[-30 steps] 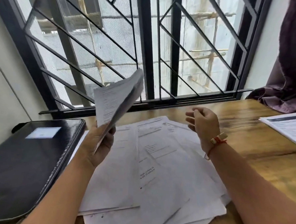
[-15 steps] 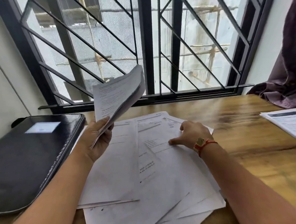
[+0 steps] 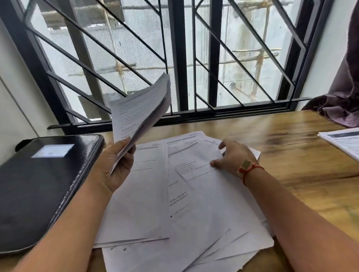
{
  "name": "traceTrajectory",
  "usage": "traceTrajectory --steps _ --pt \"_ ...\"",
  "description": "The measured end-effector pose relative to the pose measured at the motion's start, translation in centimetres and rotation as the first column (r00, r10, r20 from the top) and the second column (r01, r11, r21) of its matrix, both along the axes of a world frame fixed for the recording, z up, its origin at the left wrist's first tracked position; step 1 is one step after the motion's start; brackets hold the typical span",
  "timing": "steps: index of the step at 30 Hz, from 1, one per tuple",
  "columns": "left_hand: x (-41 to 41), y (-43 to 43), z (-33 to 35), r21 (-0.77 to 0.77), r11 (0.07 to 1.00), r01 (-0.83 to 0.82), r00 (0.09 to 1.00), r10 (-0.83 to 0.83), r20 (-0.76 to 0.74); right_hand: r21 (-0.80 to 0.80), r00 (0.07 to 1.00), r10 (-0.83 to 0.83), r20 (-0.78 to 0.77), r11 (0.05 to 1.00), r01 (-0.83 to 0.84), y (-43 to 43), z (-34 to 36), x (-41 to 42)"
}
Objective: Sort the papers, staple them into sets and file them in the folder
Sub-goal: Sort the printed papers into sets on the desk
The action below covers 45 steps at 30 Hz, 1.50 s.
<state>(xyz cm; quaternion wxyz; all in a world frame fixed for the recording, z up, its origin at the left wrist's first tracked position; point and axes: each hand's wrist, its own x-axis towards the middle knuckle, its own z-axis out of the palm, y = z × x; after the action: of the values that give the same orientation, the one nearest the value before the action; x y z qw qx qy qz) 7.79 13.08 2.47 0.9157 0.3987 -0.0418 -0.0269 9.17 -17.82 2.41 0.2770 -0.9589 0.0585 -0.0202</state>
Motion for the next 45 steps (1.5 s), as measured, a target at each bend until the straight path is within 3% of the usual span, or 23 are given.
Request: traceTrajectory --steps 8,14,17,19,21,23,28,35,40,45 --pt "0.1 0.1 -0.1 0.009 1.0 -0.029 1.0 0.029 0.004 0.103 0.99 -0.082 0.113 0.992 0.07 -0.4 -0.8 0.9" --pt "0.3 0.2 -0.2 0.005 0.999 -0.039 0.999 0.039 -0.007 0.07 0.96 -0.138 0.244 0.99 0.124 -0.7 -1.5 1.6" --pt "0.2 0.0 -0.2 -0.005 0.998 -0.067 0.997 0.067 -0.032 -0.083 0.898 -0.039 0.437 0.993 0.084 0.4 -1.2 1.0" --pt "-0.1 -0.3 -0.2 -0.009 0.997 -0.079 0.995 0.079 -0.055 -0.109 0.858 0.167 0.485 0.986 -0.13 2.2 -0.4 -0.3" --pt "-0.1 -0.6 -0.2 0.016 0.996 -0.093 0.993 0.094 -0.065 -0.148 0.821 0.397 0.41 0.917 -0.37 4.4 -0.1 -2.2" --pt "-0.1 -0.6 -0.2 0.046 0.993 -0.106 0.991 0.11 -0.081 -0.194 0.793 0.544 0.274 0.839 -0.508 6.4 -0.4 -3.6" --pt "0.1 -0.6 -0.8 0.024 0.994 -0.103 0.991 0.104 -0.087 -0.259 0.784 0.616 0.074 0.771 -0.582 8.8 -1.2 -5.0" --pt "-0.2 -0.9 -0.7 0.011 0.993 -0.116 0.987 0.117 -0.106 -0.22 0.743 0.667 0.054 0.734 -0.643 9.2 -0.1 -6.2" --pt "0.0 -0.5 -0.8 -0.034 0.992 -0.119 0.989 0.116 -0.091 -0.086 0.71 0.678 0.191 0.732 -0.676 9.2 -0.5 -6.0" --pt "0.3 -0.2 -0.9 -0.038 0.992 -0.117 0.99 0.113 -0.087 -0.01 0.713 0.664 0.225 0.733 -0.68 9.7 -0.8 -6.0"
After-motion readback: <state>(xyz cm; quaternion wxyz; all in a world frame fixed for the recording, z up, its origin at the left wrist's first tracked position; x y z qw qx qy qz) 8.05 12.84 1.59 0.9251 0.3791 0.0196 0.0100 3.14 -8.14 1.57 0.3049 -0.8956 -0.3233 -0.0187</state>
